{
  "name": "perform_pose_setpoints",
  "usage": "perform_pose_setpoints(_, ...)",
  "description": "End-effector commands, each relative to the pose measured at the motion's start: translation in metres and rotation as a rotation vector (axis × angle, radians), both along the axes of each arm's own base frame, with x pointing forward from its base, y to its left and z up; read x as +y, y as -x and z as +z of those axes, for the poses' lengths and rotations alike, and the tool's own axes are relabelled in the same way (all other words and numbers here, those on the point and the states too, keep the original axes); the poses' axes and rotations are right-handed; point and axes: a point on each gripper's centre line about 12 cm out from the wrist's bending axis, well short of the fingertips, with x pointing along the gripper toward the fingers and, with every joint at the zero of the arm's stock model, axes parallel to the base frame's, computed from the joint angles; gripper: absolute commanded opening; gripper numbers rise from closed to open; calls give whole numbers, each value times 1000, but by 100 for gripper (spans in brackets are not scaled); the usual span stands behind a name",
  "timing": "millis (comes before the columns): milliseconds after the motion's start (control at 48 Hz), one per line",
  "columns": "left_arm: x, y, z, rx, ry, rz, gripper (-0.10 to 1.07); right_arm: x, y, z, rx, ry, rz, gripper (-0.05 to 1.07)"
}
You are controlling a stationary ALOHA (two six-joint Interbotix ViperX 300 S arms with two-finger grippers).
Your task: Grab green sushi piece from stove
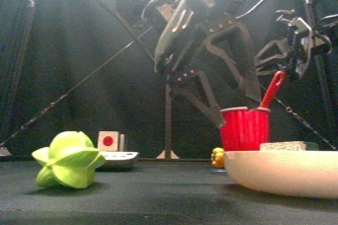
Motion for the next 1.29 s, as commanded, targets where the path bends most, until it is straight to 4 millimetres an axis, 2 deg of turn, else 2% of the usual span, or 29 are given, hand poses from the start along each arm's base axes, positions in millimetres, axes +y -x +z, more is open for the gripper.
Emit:
perform_pose_setpoints(0,6,5,39,-38,-1,32,99,-1,-1,2,-7,-1,-3,71)
perform_pose_setpoints(167,24,28,62,44,-49,121,99,-1,-1,2,-7,1,-2,71)
perform_pose_setpoints(333,66,47,73,106,-64,292,99,-1,-1,1,-5,0,-2,71)
perform_pose_setpoints(396,87,57,75,124,-80,358,99,-1,-1,2,-6,1,-2,71)
perform_pose_setpoints(562,137,84,68,161,-90,505,99,-1,-1,1,-3,1,-2,71)
perform_pose_setpoints(646,169,104,61,178,-69,616,99,-1,-1,1,-1,0,-2,71)
perform_pose_setpoints(833,215,143,51,164,-26,756,99,-1,-1,1,-2,2,-1,71)
perform_pose_setpoints(1042,238,161,38,90,118,846,99,-1,-1,1,-1,0,-2,71)
perform_pose_setpoints(1271,241,153,25,69,211,877,99,-1,-1,1,-2,2,-1,71)
